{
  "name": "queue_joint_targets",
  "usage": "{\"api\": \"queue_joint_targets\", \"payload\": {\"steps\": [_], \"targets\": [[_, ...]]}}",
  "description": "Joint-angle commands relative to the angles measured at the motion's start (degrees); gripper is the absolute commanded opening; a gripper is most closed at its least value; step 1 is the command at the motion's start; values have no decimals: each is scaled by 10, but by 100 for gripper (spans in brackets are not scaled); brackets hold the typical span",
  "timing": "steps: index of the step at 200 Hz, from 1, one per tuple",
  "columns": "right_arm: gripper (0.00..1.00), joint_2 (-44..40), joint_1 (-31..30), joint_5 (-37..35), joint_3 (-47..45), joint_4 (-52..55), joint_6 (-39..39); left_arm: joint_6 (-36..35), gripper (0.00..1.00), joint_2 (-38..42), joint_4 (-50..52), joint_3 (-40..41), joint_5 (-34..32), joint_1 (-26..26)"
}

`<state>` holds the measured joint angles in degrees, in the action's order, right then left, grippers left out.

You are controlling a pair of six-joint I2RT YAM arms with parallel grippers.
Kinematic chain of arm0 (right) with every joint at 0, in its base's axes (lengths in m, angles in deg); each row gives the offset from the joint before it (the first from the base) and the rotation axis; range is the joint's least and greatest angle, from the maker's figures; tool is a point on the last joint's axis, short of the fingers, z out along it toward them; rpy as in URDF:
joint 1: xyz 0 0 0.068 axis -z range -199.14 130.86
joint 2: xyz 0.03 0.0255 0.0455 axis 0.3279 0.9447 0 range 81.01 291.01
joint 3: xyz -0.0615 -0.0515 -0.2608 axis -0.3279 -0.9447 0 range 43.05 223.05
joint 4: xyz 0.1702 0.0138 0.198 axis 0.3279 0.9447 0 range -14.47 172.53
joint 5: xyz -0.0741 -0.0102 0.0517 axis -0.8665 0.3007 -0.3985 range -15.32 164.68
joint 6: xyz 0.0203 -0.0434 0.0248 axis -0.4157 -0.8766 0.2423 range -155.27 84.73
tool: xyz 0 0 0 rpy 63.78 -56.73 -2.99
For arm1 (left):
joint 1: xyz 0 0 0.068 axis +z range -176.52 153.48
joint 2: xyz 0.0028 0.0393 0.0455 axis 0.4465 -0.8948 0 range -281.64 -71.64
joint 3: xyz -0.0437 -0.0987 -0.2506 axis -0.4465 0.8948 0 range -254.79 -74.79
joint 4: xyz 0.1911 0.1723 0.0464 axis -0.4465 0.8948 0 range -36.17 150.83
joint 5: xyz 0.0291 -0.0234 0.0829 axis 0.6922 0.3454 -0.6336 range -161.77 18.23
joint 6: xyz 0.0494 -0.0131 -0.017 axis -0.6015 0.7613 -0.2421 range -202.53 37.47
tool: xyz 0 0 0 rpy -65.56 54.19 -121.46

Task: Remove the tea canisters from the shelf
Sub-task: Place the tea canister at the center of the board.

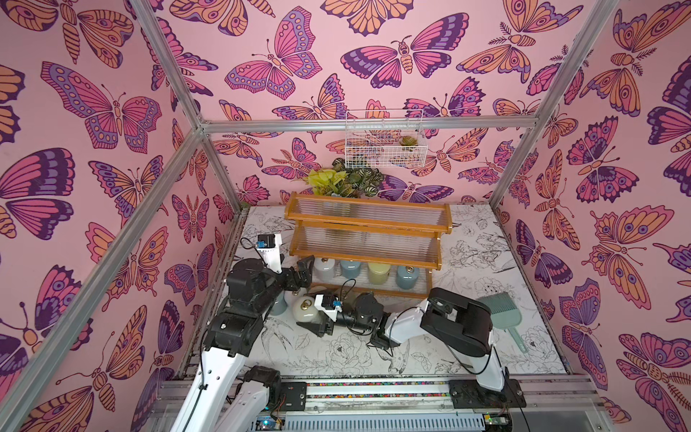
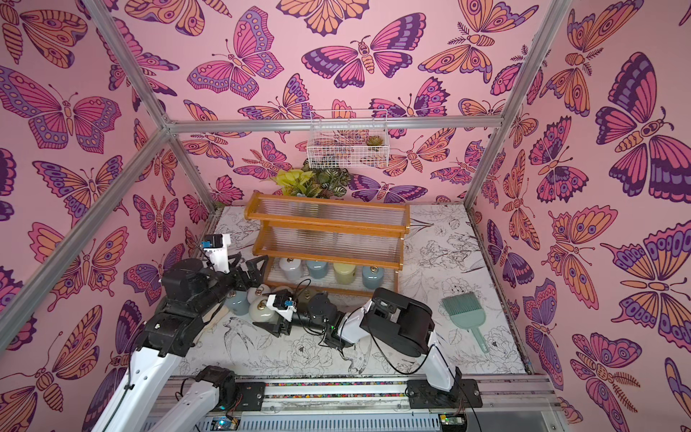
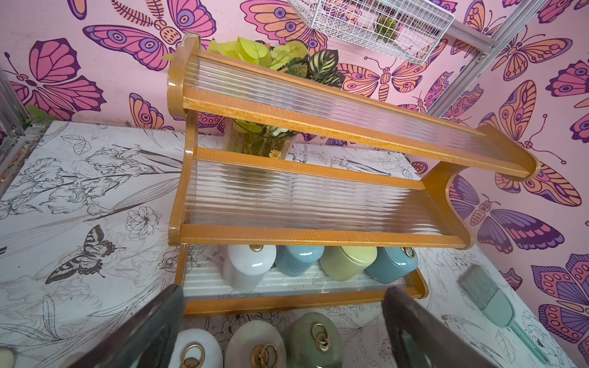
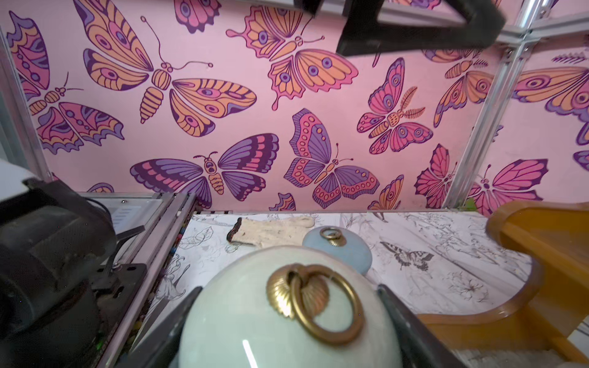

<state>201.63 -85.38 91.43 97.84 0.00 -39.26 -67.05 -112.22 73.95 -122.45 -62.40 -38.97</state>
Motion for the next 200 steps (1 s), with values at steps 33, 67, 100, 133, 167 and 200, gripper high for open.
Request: {"api": "queue_joint_targets", "payload": {"steps": [33, 67, 100, 133, 167, 200], "targets": [[61, 48, -15, 1, 58, -63, 33, 4, 100, 3, 19, -17, 4, -3], [61, 85, -15, -8, 75, -63, 46, 5, 100, 5, 20, -14, 1, -3], [63, 111, -15, -7, 89, -63, 46, 6, 100, 4, 19, -9, 3, -3], [63, 130, -15, -4, 98, -63, 41, 12, 100, 6, 8, -4, 8, -3], [62, 155, -15, -5, 120, -63, 48, 10, 100, 2, 3, -5, 11, -3], [62, 177, -15, -8, 142, -63, 50, 7, 100, -2, 4, -4, 14, -2]]}}
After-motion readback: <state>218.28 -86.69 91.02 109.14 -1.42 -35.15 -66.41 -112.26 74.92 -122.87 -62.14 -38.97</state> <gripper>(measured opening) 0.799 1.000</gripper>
